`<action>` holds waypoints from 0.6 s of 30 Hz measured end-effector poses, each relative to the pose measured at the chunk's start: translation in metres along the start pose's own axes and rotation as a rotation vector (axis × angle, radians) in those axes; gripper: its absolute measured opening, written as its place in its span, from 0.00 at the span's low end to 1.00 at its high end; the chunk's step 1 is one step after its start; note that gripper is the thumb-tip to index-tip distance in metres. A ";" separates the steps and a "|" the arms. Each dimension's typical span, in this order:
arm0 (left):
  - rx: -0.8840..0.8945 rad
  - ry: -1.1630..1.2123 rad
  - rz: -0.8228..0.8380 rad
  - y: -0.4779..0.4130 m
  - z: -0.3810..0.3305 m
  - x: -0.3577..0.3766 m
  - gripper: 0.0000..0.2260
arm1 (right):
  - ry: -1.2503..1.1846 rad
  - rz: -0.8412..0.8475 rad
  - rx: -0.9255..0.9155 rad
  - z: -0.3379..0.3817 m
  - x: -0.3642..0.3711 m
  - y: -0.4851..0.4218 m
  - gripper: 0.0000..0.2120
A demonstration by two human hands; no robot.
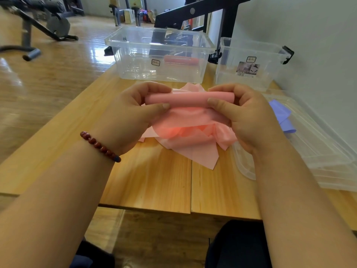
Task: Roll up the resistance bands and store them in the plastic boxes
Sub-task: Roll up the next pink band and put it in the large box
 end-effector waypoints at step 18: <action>0.057 -0.005 -0.041 0.001 -0.004 -0.003 0.11 | -0.072 0.057 0.030 0.000 0.000 0.001 0.16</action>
Point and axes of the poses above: each hand's wrist, its own y-axis away from the middle knuckle, its own x-axis out of the palm, z = x × y, the point moved 3 cm from there along -y, towards the middle knuckle, and after that the axes turned 10 degrees about x, right-handed, at the moved point
